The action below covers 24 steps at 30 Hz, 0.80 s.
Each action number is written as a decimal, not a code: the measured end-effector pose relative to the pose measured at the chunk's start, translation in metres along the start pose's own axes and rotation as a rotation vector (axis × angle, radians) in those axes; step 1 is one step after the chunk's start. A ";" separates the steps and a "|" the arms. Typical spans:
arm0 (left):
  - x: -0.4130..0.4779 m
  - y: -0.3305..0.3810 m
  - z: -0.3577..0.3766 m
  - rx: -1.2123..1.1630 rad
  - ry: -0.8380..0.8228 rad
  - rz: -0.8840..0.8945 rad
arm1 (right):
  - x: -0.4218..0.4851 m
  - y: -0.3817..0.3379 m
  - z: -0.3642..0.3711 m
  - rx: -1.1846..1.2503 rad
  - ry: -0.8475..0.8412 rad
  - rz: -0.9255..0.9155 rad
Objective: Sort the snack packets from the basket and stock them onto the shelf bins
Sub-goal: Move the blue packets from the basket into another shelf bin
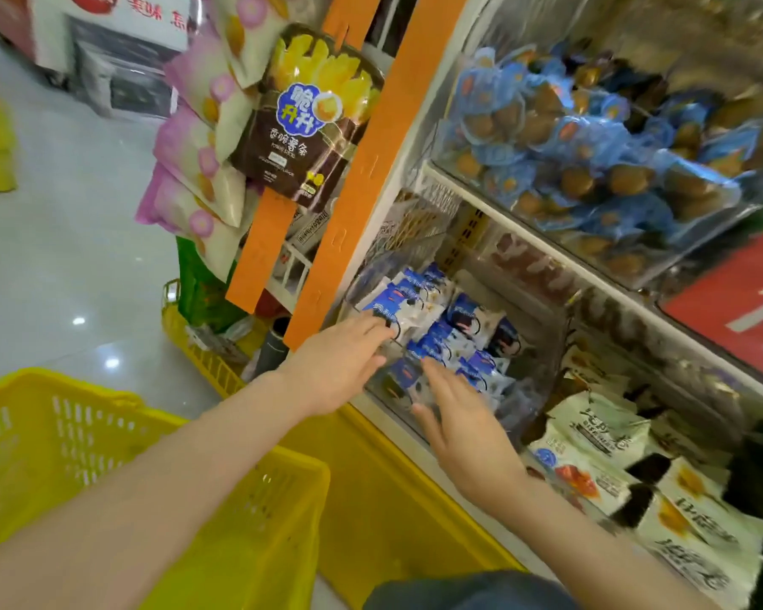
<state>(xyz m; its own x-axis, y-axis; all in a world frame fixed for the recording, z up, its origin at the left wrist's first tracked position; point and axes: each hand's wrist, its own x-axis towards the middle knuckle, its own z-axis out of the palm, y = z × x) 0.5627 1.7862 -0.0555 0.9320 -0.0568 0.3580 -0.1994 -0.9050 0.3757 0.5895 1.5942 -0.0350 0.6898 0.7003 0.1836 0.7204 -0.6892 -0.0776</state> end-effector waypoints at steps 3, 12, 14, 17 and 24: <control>-0.014 0.003 -0.007 0.014 0.038 0.031 | -0.012 -0.006 0.004 0.029 0.070 -0.034; -0.132 -0.035 -0.013 0.003 0.165 0.023 | -0.041 -0.084 0.073 0.344 -0.018 -0.196; -0.167 -0.061 0.003 -0.013 0.052 -0.096 | -0.042 -0.105 0.107 0.405 -0.132 -0.215; -0.219 -0.100 0.043 -0.055 -0.231 -0.309 | -0.043 -0.128 0.170 0.456 -0.361 -0.232; -0.296 -0.151 0.143 -0.355 -0.804 -0.576 | -0.044 -0.137 0.304 0.322 -0.986 -0.011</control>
<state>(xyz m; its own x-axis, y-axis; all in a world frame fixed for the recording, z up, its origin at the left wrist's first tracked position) 0.3604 1.8794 -0.3401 0.8149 -0.0374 -0.5784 0.3818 -0.7162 0.5842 0.4825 1.7139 -0.3306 0.3312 0.6476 -0.6862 0.6121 -0.7009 -0.3660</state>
